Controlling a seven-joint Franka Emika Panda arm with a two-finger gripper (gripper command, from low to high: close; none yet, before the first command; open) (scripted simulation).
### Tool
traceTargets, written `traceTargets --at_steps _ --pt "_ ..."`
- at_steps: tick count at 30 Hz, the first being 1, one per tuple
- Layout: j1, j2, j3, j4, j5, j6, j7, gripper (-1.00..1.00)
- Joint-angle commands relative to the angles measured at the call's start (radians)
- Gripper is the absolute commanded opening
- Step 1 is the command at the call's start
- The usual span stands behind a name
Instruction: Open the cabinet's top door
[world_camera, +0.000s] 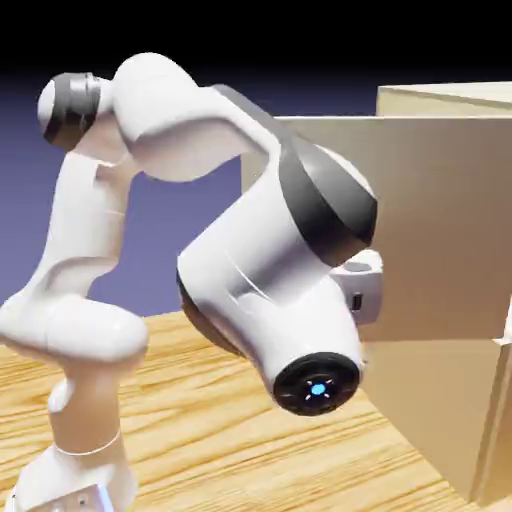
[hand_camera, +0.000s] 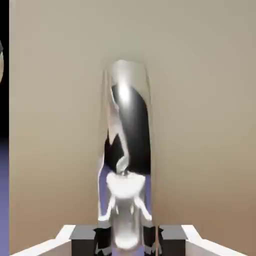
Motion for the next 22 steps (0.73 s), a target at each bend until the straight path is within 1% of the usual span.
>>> traceTargets --at_steps 1,5,10,16,21,22 --pt "-0.007 -0.036 0.019 0.021 -0.019 0.014 0.007 -1.00" --pt "-0.015 -0.181 0.079 0.091 -0.091 0.073 0.049 -1.00" --pt "0.029 -0.362 0.107 0.170 -0.175 0.143 0.122 -1.00" --pt "0.145 -0.580 0.086 0.294 -0.279 0.189 0.224 -1.00" --pt "0.264 -0.746 0.049 0.432 -0.357 0.177 0.309 -1.00" --pt "0.264 -0.746 0.049 0.432 -0.357 0.177 0.309 1.00"
